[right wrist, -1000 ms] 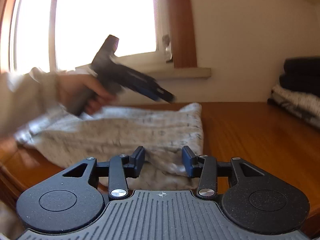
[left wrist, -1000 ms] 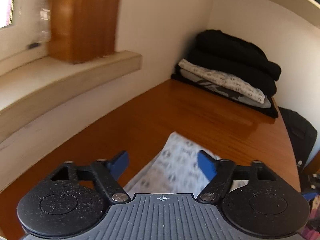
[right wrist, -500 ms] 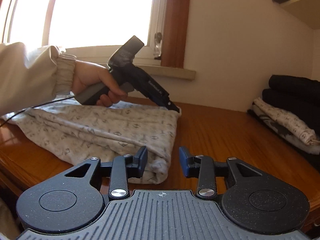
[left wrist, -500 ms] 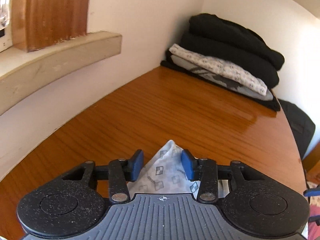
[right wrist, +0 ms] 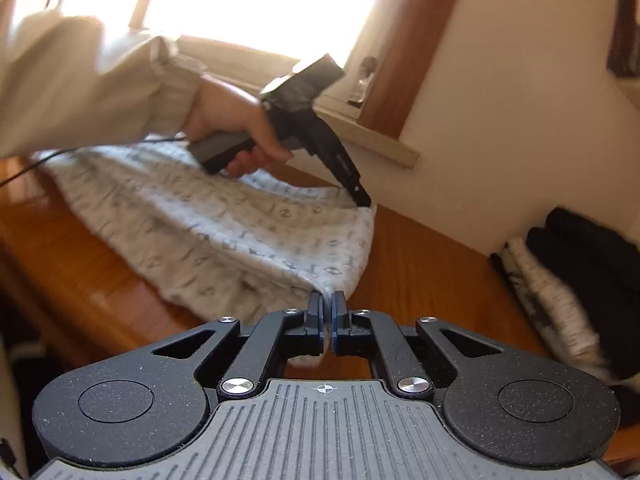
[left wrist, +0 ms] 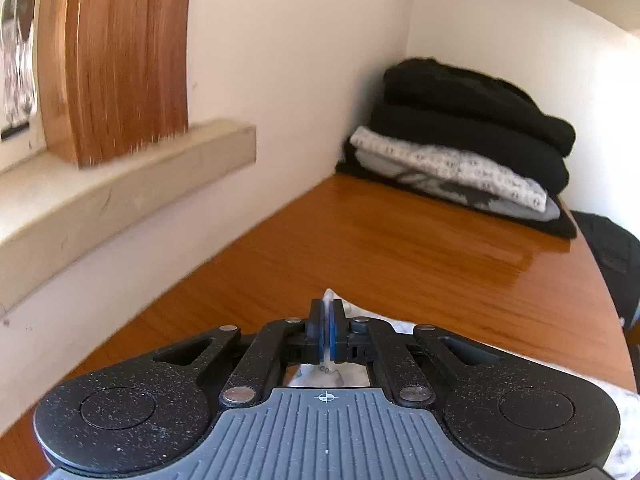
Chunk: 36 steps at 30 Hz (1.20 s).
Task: Fold clothes
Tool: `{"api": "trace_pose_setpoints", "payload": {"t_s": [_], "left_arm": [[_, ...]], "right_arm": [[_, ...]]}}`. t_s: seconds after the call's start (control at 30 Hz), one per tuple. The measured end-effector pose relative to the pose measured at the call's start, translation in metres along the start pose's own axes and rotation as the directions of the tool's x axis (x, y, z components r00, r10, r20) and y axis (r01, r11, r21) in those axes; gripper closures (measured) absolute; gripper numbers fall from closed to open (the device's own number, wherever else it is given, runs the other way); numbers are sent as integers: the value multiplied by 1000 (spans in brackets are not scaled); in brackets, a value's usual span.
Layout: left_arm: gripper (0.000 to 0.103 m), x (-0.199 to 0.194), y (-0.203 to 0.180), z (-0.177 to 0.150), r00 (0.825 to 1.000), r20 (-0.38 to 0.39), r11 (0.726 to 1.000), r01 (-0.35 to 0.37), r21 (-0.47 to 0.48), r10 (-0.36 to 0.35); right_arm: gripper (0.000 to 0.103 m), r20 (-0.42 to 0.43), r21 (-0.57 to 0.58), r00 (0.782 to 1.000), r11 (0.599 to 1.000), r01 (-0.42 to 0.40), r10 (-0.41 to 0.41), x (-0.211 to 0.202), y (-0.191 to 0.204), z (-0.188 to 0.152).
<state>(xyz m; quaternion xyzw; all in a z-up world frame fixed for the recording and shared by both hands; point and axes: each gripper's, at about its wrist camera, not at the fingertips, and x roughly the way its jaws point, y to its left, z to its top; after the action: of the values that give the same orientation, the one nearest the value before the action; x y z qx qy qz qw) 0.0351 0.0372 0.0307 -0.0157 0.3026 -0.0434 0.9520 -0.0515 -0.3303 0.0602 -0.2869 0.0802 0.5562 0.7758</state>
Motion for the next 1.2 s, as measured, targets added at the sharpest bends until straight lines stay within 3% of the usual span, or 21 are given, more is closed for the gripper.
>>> {"api": "trace_pose_setpoints", "payload": {"t_s": [0.1,0.13,0.17,0.23,0.3,0.33,0.4,0.43,0.7,0.77,0.87,1.0,1.1,1.13,1.17,1.2], "left_arm": [[102,1,-4,8,999,35,999,-32,-1,32],[102,3,-6,11,1000,24,1000,4,-4,-3],[99,4,-8,14,999,17,1000,31,-4,-31],[91,-3,-15,17,1000,23,1000,20,24,-20],[80,-18,-16,20,1000,27,999,-10,45,9],[77,-28,-13,20,999,29,999,-19,44,18],[59,-51,-3,17,999,34,998,-39,39,38],[55,-63,2,15,998,36,998,-50,37,49],[46,-154,47,-32,980,-43,981,-196,5,196],[41,-171,52,-47,979,-68,981,-195,4,195],[36,-189,63,-69,983,-98,988,-157,-4,156],[36,-197,68,-93,983,-145,993,-115,-10,112],[39,-198,71,-106,977,-137,986,-167,11,167],[43,-201,72,-109,972,-121,980,-199,18,199],[61,-203,74,-111,966,-102,972,-235,18,236],[69,-207,77,-109,956,-71,959,-285,-8,284]], "right_arm": [[98,-74,-32,996,998,-49,47,-7,1,-4],[98,-88,-31,995,998,-51,48,-4,1,-7],[97,-103,-29,993,998,-53,50,-1,1,-10],[94,-110,8,992,998,-60,60,1,-4,-11],[88,-76,51,996,998,-43,47,-8,-12,-8],[83,-55,73,997,996,-46,50,-13,-18,-6],[70,6,136,999,990,-41,41,-24,-29,-2],[61,37,164,998,985,-49,43,-27,-32,-2],[43,131,318,989,942,-110,71,33,-10,-6],[37,151,347,985,928,-136,88,48,0,-10],[34,142,354,988,928,-114,67,61,9,-13],[35,100,375,992,921,-108,76,70,2,-11],[35,69,362,994,926,-105,86,72,-2,-9],[35,55,339,996,937,-83,69,72,-2,-8],[35,40,315,998,947,-61,51,72,-2,-6],[35,23,298,999,954,-37,32,75,-5,-5]]}}
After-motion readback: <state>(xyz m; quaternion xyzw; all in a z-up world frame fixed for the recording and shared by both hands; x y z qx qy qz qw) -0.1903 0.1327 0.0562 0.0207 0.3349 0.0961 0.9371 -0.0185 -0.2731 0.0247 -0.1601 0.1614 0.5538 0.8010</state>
